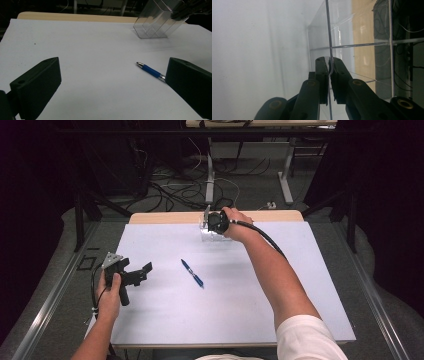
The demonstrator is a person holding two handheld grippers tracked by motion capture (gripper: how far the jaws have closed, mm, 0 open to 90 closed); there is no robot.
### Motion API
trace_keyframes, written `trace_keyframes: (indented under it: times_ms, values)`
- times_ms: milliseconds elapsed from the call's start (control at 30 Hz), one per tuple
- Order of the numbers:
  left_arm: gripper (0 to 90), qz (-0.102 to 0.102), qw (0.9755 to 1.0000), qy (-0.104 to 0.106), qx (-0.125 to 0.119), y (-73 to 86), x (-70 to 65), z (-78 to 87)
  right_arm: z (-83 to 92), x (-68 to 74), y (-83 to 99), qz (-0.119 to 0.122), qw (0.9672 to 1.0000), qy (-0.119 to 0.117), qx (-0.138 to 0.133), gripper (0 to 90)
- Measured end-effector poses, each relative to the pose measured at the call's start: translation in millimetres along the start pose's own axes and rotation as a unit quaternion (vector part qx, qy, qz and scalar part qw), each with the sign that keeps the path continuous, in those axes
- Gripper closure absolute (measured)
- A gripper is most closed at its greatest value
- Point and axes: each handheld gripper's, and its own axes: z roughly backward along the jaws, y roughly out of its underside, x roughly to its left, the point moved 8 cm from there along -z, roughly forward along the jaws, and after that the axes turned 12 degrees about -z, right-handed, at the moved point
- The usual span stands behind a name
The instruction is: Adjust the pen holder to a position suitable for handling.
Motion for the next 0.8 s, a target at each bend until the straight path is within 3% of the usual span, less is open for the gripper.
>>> trace_keyframes:
  times_ms: [33,67,167,300,500,533,600,633,800]
  values:
    - [0.1,0.000,1.0000,0.000,0.000,0.0,0.0,0.0,0.1,-0.2,-0.3,0.009,1.0000,0.000,0.000,86.2]
    - [0.0,-0.002,1.0000,0.001,0.002,0.4,-0.3,-0.1,-2.8,0.3,-2.6,0.012,0.9996,0.005,-0.023,87.0]
    - [0.1,-0.003,1.0000,0.001,0.003,0.2,-0.3,-0.2,-0.1,5.2,-1.3,0.011,0.9999,-0.006,-0.001,87.8]
    - [0.1,-0.003,1.0000,0.000,0.002,0.4,-0.5,-1.0,3.4,6.9,-2.9,0.025,0.9996,-0.010,-0.002,87.8]
    - [0.1,-0.004,1.0000,-0.001,0.001,0.2,-1.0,-1.4,12.2,8.0,-2.3,0.025,0.9997,-0.005,-0.006,88.1]
    - [0.1,-0.005,1.0000,0.000,0.002,0.4,-1.2,-1.4,11.8,8.0,-3.0,0.023,0.9995,0.001,-0.023,88.0]
    - [0.1,-0.008,1.0000,0.001,0.005,1.0,-1.3,-1.4,19.9,9.0,3.2,0.030,0.9994,-0.009,0.017,88.1]
    - [0.0,-0.007,1.0000,0.000,0.005,1.0,-1.4,-1.7,19.7,9.7,2.7,0.028,0.9996,-0.003,0.001,88.1]
    - [0.1,-0.007,1.0000,-0.002,0.005,0.6,-1.4,-1.4,29.0,13.9,7.2,0.038,0.9992,-0.004,0.005,87.9]
